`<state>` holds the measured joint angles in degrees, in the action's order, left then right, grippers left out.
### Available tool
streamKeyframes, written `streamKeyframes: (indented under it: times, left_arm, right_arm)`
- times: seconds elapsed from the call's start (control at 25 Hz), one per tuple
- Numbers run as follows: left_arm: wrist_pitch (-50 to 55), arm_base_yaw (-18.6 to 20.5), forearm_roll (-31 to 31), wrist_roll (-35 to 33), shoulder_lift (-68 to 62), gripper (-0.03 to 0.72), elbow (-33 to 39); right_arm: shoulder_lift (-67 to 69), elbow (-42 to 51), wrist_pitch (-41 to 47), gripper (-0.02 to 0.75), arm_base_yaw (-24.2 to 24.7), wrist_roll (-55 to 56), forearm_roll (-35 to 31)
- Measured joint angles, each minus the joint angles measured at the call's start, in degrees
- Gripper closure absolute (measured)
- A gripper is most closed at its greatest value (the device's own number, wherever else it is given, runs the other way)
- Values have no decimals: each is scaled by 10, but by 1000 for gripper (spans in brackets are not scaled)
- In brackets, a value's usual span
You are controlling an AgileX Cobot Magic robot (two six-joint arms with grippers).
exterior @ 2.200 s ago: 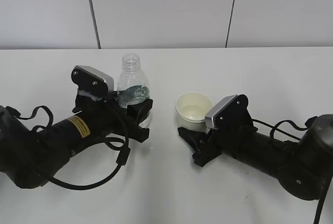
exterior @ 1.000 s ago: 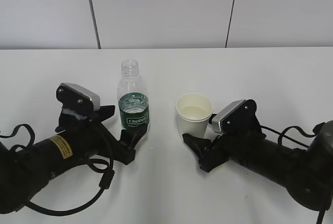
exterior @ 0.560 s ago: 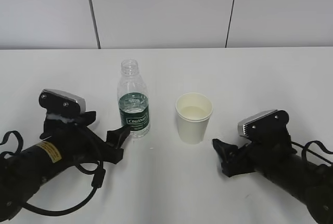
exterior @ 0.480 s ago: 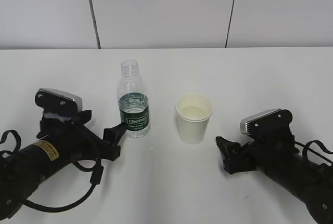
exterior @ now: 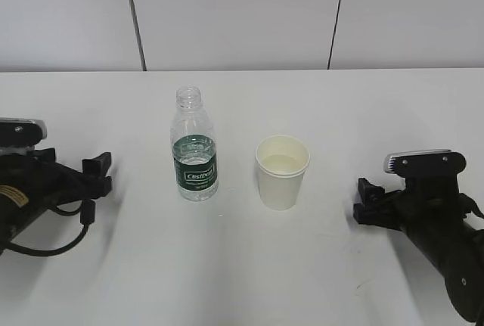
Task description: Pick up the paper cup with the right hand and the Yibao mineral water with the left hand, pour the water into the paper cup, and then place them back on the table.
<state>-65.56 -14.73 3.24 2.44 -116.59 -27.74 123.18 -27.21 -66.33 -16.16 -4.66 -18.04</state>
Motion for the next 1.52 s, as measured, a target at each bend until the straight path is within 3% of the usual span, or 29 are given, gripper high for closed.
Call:
streamKeyframes:
  times: [0.2, 0.48, 0.84, 1.16, 1.32, 1.52]
  left_arm:
    - [0, 48, -17, -1, 0, 104, 0]
    - [41, 62, -22, -12, 0, 114, -29]
    - [303, 62, -22, -17, 39, 125, -146]
    - [640, 62, -23, -18, 94, 145, -295]
    - [841, 62, -24, -18, 94, 146, -383]
    - [1006, 62, -27, -18, 94, 146, -464]
  right_arm:
    - [0, -30, 0, 125, 37, 16, 9]
    - [0, -65, 30, 139, 87, 38, 61]
    - [-80, -121, 200, 143, 119, 38, 98]
    - [-132, -224, 488, 143, 120, 13, 101]
    - [-151, -306, 657, 143, 120, 11, 103]
    - [-158, -436, 898, 143, 120, 11, 112]
